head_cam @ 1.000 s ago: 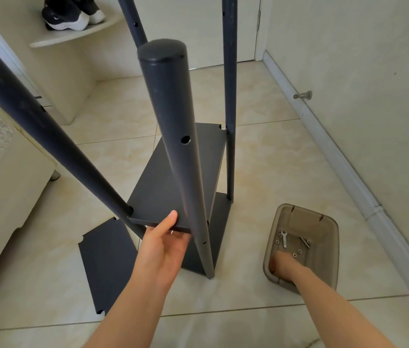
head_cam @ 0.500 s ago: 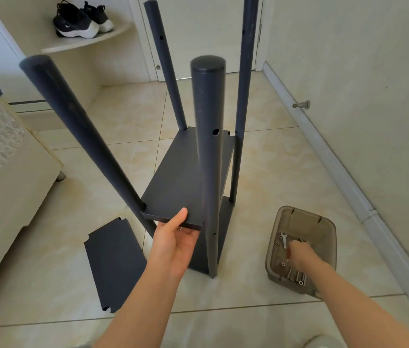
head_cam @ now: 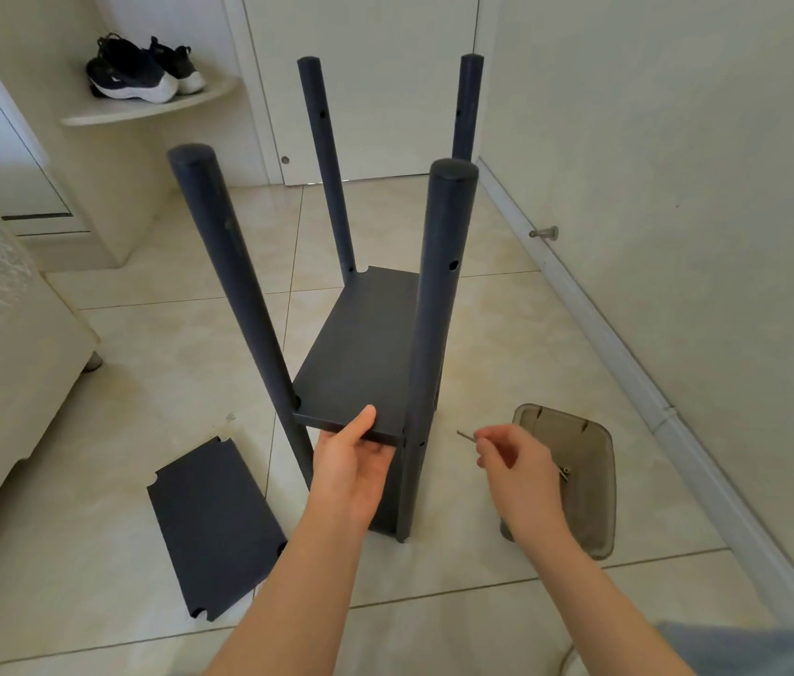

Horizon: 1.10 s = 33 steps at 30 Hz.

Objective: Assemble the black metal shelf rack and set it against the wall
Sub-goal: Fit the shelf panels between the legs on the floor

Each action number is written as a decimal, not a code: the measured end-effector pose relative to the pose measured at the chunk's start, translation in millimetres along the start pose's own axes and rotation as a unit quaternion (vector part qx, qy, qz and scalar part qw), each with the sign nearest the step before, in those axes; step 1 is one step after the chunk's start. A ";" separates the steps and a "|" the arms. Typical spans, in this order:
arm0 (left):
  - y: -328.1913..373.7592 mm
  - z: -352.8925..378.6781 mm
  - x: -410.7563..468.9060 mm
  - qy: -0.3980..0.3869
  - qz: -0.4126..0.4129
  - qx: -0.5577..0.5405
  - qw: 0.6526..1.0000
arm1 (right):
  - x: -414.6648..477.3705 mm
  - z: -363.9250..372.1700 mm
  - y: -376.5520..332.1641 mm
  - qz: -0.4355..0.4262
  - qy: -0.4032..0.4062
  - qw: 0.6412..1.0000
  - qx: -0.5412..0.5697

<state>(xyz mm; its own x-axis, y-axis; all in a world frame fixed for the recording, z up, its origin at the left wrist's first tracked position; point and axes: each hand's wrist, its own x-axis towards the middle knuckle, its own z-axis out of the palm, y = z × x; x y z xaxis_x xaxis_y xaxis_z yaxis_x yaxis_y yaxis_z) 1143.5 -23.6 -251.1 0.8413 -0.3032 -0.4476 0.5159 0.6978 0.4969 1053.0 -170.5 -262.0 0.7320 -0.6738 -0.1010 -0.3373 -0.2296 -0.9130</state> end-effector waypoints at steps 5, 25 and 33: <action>-0.9 -1.7 -1.6 -0.005 0.005 0.004 1.000 | -35.9 -2.7 -18.3 -0.013 -0.014 0.997 0.070; -3.4 -3.2 1.5 0.010 0.008 -0.004 1.000 | -49.2 9.0 -22.0 -0.016 -0.022 0.990 0.136; -3.6 -5.0 1.6 0.003 0.013 0.000 1.000 | -49.3 12.7 -19.4 0.000 -0.025 0.989 0.149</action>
<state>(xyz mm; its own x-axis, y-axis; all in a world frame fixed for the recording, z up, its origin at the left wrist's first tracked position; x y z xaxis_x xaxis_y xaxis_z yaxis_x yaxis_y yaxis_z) 1142.2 -23.3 -257.3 0.8530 -0.2815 -0.4395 0.4945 0.7054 0.5079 1031.0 -123.9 -244.3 0.7625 -0.6371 -0.1128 -0.1529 -0.0080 -0.9882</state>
